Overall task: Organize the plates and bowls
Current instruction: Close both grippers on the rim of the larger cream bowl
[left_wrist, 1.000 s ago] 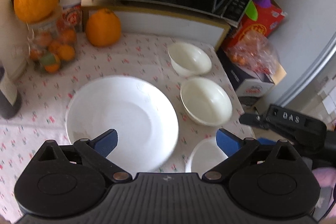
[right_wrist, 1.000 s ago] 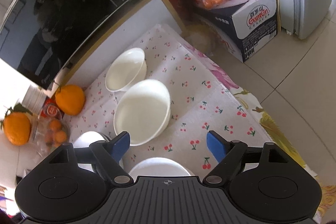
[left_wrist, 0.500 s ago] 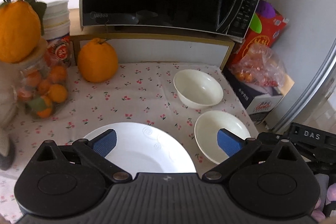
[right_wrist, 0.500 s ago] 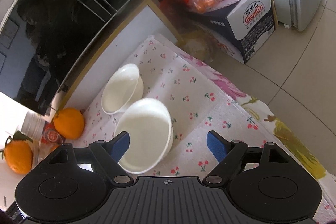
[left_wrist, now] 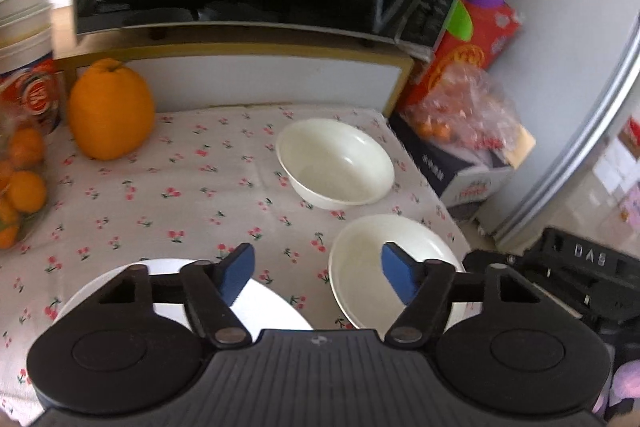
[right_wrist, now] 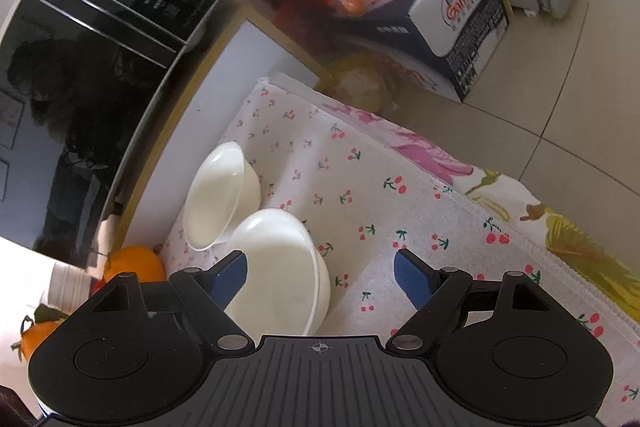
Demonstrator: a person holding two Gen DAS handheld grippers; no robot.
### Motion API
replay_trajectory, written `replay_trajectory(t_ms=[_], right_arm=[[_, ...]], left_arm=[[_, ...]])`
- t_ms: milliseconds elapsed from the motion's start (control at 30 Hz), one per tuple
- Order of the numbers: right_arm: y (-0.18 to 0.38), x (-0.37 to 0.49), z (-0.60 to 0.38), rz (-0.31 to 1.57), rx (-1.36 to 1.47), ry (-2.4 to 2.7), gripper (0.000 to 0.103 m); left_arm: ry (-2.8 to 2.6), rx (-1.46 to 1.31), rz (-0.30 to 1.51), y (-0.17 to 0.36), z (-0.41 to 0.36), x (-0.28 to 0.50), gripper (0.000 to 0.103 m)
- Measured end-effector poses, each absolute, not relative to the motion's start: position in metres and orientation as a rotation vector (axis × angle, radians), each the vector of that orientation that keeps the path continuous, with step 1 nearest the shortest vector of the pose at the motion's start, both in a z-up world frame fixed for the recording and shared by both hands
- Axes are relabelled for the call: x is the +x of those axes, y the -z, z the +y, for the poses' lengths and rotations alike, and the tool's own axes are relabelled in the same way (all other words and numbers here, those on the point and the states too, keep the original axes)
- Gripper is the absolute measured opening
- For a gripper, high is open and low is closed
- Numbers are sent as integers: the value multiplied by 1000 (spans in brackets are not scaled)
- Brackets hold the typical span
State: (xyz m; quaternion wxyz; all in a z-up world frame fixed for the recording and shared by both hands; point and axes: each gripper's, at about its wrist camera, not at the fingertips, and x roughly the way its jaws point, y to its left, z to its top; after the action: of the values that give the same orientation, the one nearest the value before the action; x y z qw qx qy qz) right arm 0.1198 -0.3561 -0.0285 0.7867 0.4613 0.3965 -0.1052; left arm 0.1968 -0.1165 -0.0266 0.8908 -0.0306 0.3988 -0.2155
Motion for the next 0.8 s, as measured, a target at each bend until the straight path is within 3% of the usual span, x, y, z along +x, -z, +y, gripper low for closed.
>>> replay_trajectory(t_ms=[133, 400, 667, 800], right_arm=[[31, 121, -354, 855, 990, 227, 81], [34, 125, -350, 860, 961, 221, 58], [36, 128, -343, 877, 953, 174, 27], [34, 131, -338, 884, 933, 156, 22]], left_arm=[[469, -53, 879, 38, -124, 201, 50], [488, -95, 948, 51, -127, 209, 33], [502, -152, 984, 53, -123, 209, 14], [494, -148, 982, 52, -120, 208, 10]])
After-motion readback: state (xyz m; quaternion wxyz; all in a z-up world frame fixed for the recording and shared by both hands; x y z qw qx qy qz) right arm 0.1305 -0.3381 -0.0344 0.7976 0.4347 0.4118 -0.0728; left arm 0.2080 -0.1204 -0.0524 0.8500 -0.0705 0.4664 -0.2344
